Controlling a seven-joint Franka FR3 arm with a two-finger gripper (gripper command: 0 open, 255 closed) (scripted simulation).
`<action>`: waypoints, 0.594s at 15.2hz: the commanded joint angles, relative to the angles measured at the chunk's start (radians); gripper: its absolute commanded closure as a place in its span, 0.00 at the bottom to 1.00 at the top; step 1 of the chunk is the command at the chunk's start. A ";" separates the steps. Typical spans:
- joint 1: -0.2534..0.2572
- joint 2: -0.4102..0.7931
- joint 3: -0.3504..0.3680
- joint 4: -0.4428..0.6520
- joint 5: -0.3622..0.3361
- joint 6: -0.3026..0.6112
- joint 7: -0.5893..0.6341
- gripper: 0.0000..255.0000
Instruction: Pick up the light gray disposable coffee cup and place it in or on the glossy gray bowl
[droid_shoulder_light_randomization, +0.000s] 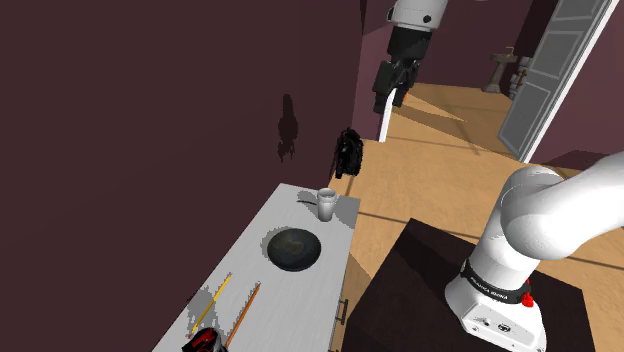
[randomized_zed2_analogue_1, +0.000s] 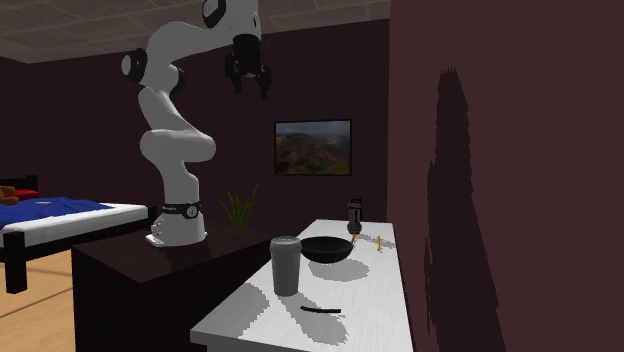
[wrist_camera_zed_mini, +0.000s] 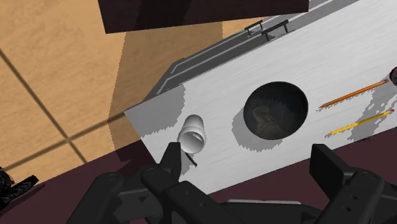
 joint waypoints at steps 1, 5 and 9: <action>0.000 0.000 0.000 0.000 0.000 0.000 0.000 0.00; -0.012 0.063 -0.005 -0.075 -0.009 0.124 -0.001 0.00; -0.023 0.147 -0.011 -0.132 -0.018 0.251 -0.001 0.00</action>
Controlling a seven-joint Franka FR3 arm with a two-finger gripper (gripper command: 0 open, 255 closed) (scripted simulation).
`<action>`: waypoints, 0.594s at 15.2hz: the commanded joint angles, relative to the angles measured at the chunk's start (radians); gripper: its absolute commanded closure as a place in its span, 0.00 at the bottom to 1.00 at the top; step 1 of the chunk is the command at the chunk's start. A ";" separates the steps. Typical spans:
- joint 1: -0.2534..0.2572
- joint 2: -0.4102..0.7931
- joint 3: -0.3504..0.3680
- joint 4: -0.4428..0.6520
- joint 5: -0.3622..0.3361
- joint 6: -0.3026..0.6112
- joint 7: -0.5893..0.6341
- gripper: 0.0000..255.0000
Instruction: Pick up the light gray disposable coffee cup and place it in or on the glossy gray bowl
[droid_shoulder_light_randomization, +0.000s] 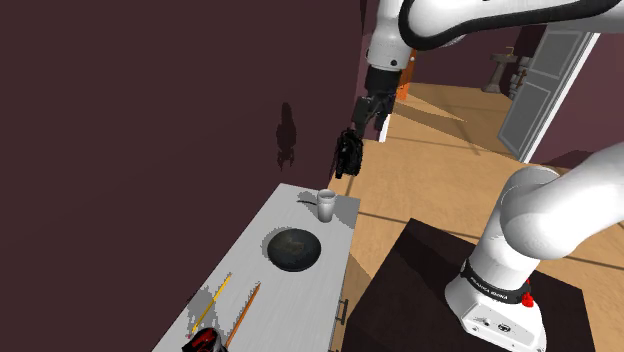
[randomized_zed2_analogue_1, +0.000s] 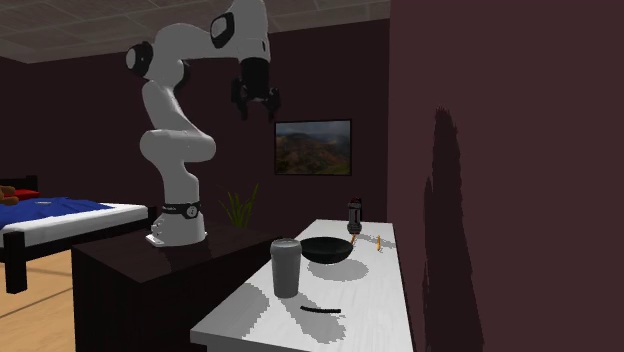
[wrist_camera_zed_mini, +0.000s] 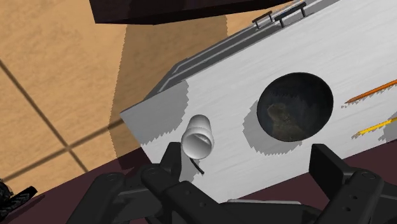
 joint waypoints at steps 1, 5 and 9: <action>-0.007 0.054 -0.004 -0.023 -0.005 0.071 -0.001 0.00; -0.019 0.163 -0.010 -0.054 -0.014 0.197 0.001 0.00; -0.032 0.288 -0.017 -0.064 -0.024 0.320 0.004 0.00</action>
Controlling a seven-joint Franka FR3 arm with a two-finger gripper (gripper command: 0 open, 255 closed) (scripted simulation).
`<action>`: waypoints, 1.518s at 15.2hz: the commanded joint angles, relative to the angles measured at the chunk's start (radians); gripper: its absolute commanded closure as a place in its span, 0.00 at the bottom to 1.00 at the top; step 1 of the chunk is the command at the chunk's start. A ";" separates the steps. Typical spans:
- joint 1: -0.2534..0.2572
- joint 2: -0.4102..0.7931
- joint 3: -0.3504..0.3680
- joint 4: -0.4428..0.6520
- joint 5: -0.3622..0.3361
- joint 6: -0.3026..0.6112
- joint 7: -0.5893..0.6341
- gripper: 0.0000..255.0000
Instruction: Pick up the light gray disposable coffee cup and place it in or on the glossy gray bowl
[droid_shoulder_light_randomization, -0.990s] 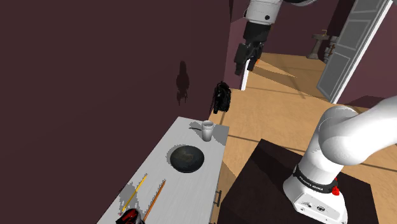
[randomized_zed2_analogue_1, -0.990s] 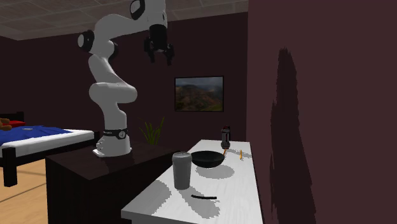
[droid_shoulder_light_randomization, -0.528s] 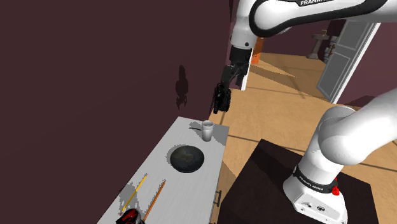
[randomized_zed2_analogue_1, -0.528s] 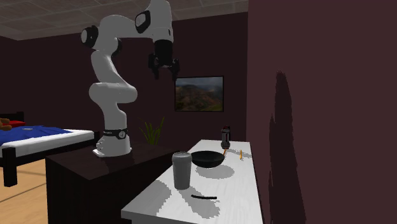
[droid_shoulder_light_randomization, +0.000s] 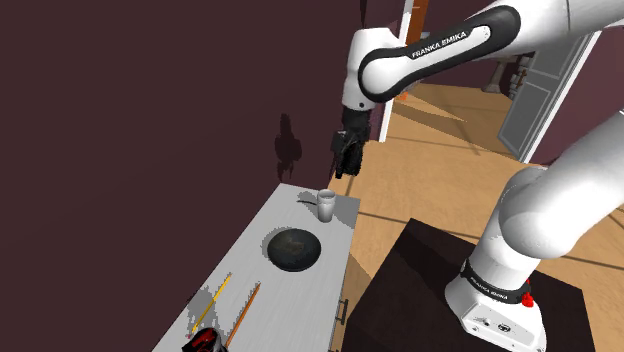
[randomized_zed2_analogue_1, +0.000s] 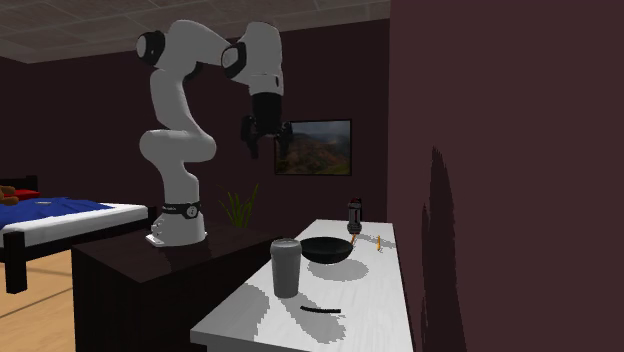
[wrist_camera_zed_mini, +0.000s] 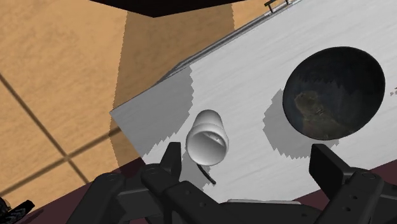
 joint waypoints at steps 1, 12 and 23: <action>-0.006 0.057 -0.003 -0.008 -0.004 0.060 0.003 0.00; -0.035 0.467 -0.028 0.085 -0.026 0.339 0.014 0.00; -0.041 0.618 -0.032 0.103 -0.027 0.468 0.015 0.00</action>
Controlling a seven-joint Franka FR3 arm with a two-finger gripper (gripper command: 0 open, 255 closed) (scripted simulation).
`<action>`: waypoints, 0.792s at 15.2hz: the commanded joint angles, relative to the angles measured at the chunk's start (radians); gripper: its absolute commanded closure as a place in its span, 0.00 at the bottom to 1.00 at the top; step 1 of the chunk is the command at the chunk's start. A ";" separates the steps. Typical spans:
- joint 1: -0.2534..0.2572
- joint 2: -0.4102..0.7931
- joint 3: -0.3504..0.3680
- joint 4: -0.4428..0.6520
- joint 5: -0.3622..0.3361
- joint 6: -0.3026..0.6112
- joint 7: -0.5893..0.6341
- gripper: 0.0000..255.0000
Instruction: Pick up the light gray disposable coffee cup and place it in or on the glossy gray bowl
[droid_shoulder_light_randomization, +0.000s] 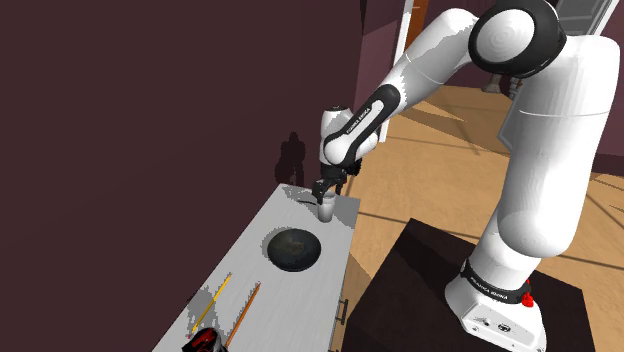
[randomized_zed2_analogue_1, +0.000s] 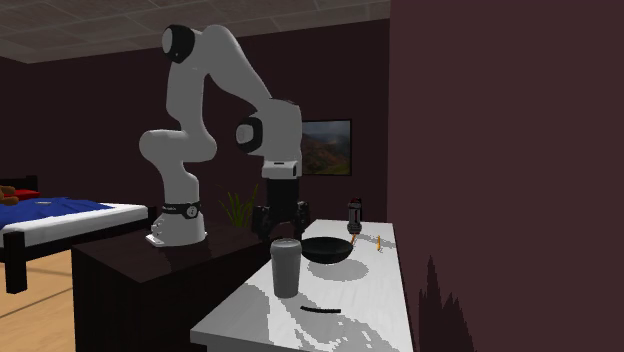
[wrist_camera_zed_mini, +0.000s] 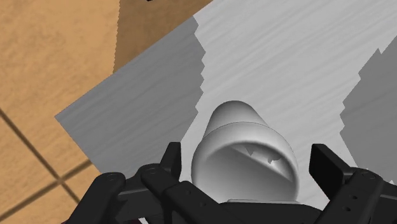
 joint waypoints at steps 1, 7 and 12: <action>0.000 0.004 0.000 0.000 0.000 0.005 0.000 0.00; 0.000 0.004 0.000 0.000 0.000 0.005 0.000 1.00; 0.000 0.004 0.000 -0.001 0.000 0.006 0.000 1.00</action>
